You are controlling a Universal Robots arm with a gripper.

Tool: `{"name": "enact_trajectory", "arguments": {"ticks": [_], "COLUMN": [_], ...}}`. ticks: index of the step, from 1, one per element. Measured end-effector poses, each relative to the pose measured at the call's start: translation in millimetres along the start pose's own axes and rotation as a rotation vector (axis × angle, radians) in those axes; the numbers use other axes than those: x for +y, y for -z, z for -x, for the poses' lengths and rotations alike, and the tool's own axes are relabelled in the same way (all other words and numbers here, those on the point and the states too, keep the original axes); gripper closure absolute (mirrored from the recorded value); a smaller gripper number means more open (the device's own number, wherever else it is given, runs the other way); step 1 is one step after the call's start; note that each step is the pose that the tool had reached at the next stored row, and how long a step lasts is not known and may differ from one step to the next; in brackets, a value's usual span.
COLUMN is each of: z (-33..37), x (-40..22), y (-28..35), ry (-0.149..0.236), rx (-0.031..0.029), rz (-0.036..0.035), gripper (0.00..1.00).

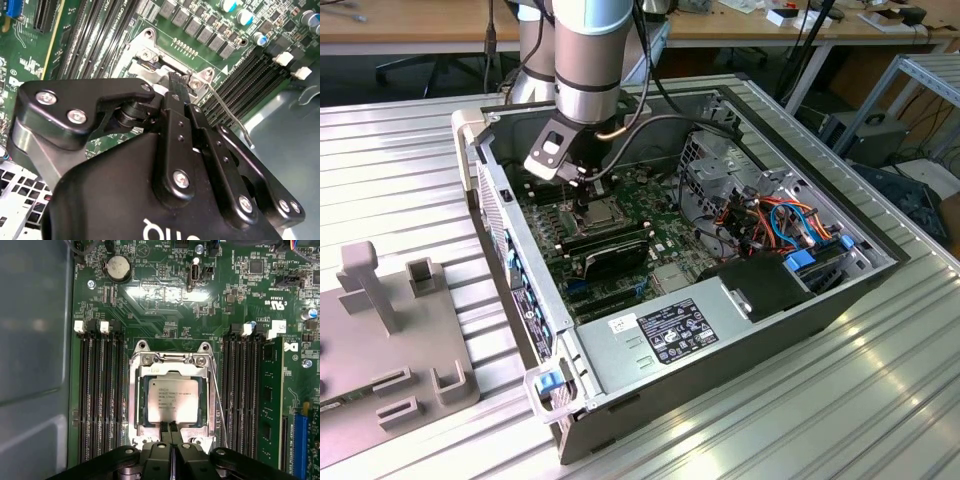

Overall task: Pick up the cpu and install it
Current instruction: 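Close the cpu cover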

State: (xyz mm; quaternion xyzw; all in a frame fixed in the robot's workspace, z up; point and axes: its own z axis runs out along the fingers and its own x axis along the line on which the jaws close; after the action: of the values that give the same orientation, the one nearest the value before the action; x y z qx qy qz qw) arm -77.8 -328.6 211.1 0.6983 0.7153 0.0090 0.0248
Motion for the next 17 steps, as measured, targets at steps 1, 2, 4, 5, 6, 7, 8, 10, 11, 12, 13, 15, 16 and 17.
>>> {"name": "enact_trajectory", "arguments": {"ticks": [1,2,4,5,6,7,8,10,11,12,13,15,16,17], "z": [0.0,-0.1,0.0,-0.1,-0.1,-0.1,-0.2,-0.1,-0.1,-0.1,-0.1,-0.1,-0.2,-0.2], "x": [-0.5,-1.2,-1.2,-1.2,-1.2,-1.2,-1.2,-1.3,-1.4,-1.4,-1.5,-1.6,-1.5,-1.5], "y": [-1.3,-3.2,-3.3,-3.3,-3.4,-3.4,-4.1,-5.6,-5.7,-6.7,-8.0,-8.8,-9.0,-9.0], "ry": [0.000,0.000,0.000,0.000,0.000,0.000,0.000,0.000,0.000,0.000,0.000,0.000,0.000,0.000], "rx": [0.0000,0.0000,-0.0002,-0.0001,-0.0001,-0.0001,0.0003,-0.0003,-0.0004,-0.0004,-0.0010,-0.0007,-0.0002,-0.0002], "rz": [0.0000,0.0000,-0.0002,-0.0001,0.0000,-0.0001,0.0003,-0.0001,-0.0003,-0.0003,-0.0006,-0.0005,-0.0002,-0.0001], "gripper": [0.89,0.89,0.89,0.89,0.89,0.89,0.89,0.89,0.89,0.89,0.89,0.89,0.89,0.89]}}
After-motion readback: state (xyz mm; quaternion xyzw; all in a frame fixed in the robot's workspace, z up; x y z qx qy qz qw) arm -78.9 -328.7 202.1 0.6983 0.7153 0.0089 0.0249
